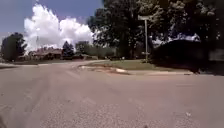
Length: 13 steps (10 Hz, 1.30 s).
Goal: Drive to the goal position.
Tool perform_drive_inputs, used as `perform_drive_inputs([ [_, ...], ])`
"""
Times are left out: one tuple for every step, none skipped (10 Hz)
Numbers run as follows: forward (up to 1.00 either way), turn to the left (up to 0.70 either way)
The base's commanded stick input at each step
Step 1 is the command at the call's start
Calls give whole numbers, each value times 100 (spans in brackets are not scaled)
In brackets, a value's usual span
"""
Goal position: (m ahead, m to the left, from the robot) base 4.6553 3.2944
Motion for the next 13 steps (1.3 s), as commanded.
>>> perform_drive_inputs([
  [50, 0],
  [50, 0],
  [50, 0],
  [50, 0],
  [50, 0],
  [50, 0],
  [50, 0],
  [50, 0],
  [50, 0],
  [50, 0],
  [50, 0],
  [50, 0],
  [50, 0],
])
